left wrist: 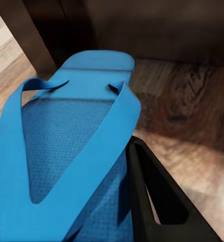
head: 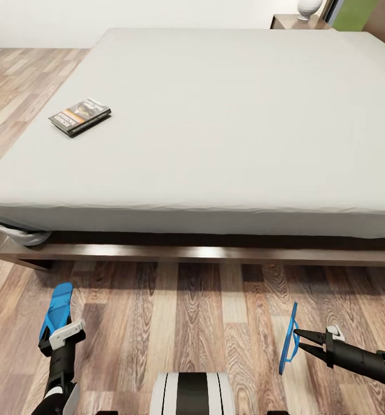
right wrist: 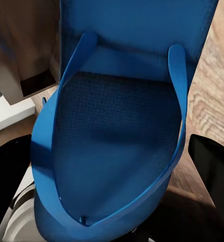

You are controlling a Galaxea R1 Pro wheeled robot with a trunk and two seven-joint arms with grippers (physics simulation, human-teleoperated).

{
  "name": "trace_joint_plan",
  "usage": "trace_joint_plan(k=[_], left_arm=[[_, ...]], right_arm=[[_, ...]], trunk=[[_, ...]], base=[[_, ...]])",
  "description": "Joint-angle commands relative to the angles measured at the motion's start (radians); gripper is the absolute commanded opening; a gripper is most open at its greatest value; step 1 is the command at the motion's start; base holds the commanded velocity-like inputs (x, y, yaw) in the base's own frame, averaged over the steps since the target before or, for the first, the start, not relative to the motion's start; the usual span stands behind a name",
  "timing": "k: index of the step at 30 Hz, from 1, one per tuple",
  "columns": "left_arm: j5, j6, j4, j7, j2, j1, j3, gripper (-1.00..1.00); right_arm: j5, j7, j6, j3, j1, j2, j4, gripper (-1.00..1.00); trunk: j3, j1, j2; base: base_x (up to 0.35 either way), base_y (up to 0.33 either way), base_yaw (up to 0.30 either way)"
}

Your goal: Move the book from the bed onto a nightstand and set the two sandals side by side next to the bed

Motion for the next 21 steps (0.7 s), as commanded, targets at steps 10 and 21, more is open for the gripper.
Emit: trace_joint_plan(k=[10, 21], left_arm=[[-0.012, -0.004, 0.001, 0.005, 0.001, -0.001, 0.007, -1.0], [-0.012, -0.004, 0.002, 0.005, 0.001, -0.001, 0.008, -1.0]], right_arm=[[-0.004, 0.001, 0.008, -0.001, -0.001, -0.001, 0.0, -1.0], [-0.004, 0.003, 0.008, -0.001, 0.0, -0.001, 0.0, -1.0]], trunk=[[-0.039, 0.004, -0.003], [-0.082, 0.009, -0.005]], base=[[0.0, 0.0, 0.0], [0.0, 0.0, 0.0]])
